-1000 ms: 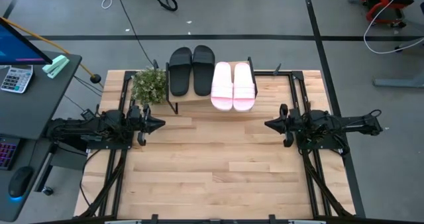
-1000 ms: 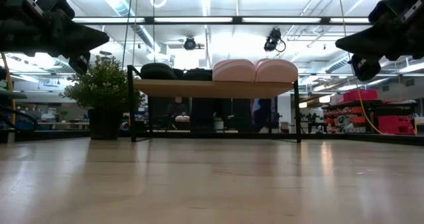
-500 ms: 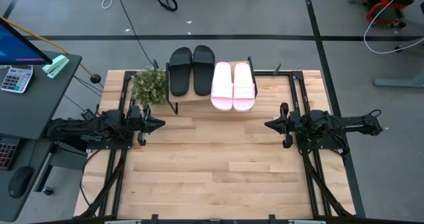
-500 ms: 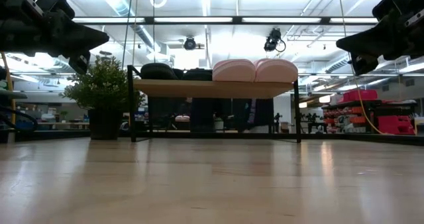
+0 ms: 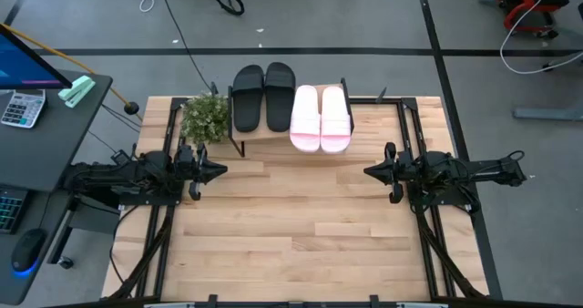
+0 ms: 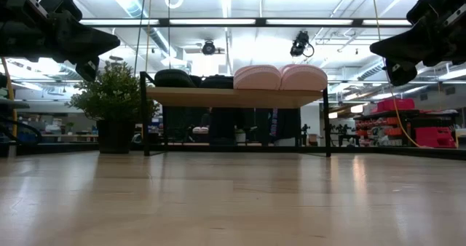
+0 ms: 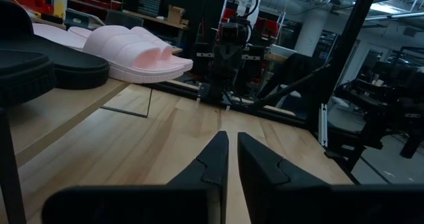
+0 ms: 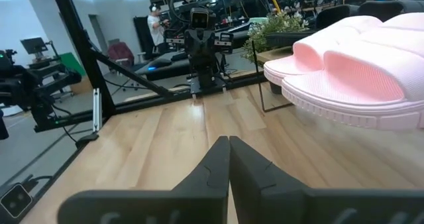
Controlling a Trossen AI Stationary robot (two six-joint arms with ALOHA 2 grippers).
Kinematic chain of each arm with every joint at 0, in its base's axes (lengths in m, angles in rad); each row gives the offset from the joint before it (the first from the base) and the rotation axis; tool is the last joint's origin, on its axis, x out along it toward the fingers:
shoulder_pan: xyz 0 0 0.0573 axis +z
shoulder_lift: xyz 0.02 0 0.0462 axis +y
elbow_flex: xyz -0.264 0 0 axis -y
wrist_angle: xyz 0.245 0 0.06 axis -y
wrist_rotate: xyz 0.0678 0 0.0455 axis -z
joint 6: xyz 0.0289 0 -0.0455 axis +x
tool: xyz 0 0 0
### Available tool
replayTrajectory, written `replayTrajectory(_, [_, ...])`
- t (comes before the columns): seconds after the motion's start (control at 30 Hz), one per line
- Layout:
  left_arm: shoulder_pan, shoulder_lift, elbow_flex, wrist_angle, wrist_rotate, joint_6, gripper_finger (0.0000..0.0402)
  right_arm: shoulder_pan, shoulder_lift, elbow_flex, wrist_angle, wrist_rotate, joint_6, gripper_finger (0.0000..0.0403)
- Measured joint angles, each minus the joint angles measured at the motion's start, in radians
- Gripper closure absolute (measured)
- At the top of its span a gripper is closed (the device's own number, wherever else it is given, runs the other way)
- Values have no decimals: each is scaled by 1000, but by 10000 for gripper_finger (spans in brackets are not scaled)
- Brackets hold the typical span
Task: Pick and place slides into the shelf
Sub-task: Return to Home Position
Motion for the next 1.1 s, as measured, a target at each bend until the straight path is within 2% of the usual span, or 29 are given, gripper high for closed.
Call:
replayTrajectory(0.43, [0,0,0,0,0,0,376,0,1,0,0,0,-1,389])
replayTrajectory(0.83, [0,0,0,0,0,0,361,0,1,0,0,1,-2,389])
replayTrajectory(1.1, [0,0,0,0,0,0,372,0,1,0,0,1,-2,389])
